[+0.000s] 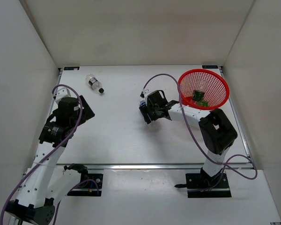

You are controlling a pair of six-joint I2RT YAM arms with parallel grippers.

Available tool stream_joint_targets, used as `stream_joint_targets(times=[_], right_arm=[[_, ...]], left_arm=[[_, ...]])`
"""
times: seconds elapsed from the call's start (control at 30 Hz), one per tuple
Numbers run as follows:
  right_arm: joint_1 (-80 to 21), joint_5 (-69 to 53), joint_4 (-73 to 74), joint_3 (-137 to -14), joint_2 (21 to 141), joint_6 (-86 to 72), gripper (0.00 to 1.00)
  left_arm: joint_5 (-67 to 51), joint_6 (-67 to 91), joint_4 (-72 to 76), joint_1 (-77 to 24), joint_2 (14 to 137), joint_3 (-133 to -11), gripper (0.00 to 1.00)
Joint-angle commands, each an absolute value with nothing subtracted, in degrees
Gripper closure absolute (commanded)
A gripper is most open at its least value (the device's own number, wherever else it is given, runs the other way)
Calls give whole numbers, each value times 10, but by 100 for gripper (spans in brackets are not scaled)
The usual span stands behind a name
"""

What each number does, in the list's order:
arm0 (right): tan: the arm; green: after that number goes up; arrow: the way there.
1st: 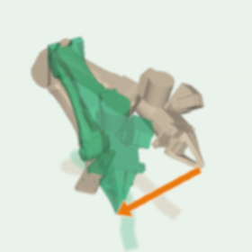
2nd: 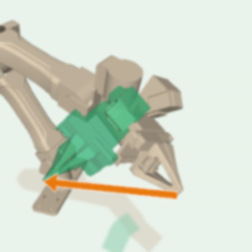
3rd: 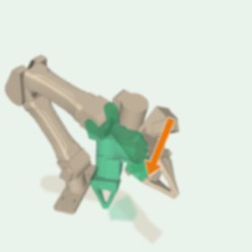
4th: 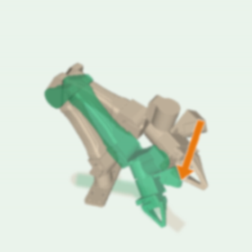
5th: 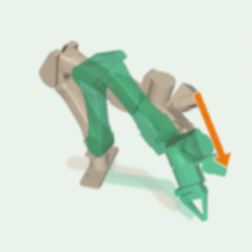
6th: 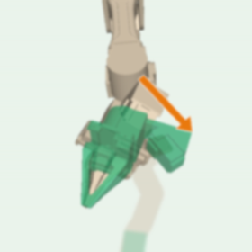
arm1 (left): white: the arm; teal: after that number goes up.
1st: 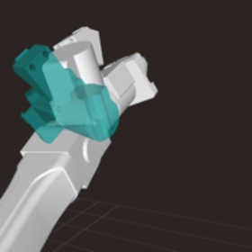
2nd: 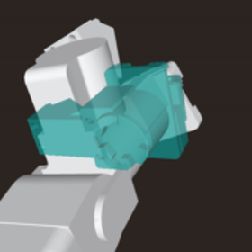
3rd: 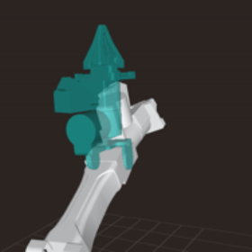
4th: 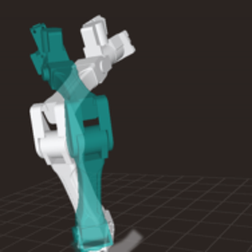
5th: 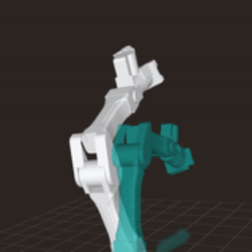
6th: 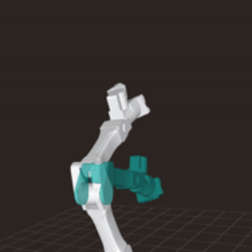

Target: Put the plastic bottles in the bin

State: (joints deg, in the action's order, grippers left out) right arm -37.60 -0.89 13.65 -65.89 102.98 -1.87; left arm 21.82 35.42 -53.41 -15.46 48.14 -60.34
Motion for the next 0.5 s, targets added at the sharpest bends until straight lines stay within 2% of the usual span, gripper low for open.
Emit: stream_joint_targets(times=[0.0,0.1,0.17,0.27,0.37,0.43,0.47], right_arm=[[-395,15,141,-708,961,16,50],[-406,19,131,-727,867,59,61],[-407,54,107,-724,797,46,73],[-321,-35,105,-729,709,26,67],[-250,-46,105,-738,652,42,67],[-203,-42,91,-725,638,61,72],[-173,-52,91,-717,635,62,70]], left_arm=[[217,353,-523,-151,473,-594,1],[199,354,-496,-156,475,-577,1],[181,353,-473,-154,489,-573,1],[168,349,-456,-165,518,-579,1],[172,343,-448,-165,544,-590,1],[169,336,-443,-166,559,-593,2],[166,337,-441,-164,565,-598,1]])
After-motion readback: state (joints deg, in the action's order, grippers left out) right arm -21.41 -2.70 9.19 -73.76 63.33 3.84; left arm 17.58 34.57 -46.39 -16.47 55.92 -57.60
